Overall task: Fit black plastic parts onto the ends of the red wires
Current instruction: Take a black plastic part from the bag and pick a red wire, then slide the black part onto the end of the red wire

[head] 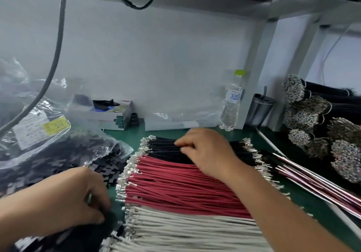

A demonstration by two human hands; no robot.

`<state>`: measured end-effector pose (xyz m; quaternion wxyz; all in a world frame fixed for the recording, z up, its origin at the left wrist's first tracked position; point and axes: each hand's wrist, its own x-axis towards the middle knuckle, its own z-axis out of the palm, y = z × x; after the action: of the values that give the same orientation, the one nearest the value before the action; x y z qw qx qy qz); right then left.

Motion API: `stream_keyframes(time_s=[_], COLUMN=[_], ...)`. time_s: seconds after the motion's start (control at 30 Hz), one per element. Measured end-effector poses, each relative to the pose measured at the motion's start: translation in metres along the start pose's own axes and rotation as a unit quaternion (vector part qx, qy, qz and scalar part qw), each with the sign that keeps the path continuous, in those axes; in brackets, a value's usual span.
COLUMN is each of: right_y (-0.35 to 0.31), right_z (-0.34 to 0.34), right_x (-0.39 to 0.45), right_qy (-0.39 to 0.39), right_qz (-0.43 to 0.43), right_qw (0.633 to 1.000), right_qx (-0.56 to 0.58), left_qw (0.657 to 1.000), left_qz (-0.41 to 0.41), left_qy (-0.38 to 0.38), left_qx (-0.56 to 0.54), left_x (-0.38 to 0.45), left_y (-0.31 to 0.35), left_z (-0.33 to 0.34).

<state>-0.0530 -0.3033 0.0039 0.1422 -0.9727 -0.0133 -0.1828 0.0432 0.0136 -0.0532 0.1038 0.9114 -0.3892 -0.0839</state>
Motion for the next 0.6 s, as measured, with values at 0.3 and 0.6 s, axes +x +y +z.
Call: stream_keyframes(time_s=[0.3, 0.6], right_y=[-0.012, -0.008], right_z=[0.025, 0.011], right_x=[0.015, 0.011], right_qy=[0.025, 0.120], right_qz=[-0.059, -0.040], right_qw=[0.996, 0.990], right_qx=[-0.066, -0.068], left_qw=[0.991, 0.992], left_qz=[0.017, -0.010], left_qy=[0.135, -0.113], left_qx=[0.014, -0.048], left_x=[-0.007, -0.017], left_y=[0.026, 0.045], left_z=[-0.020, -0.035])
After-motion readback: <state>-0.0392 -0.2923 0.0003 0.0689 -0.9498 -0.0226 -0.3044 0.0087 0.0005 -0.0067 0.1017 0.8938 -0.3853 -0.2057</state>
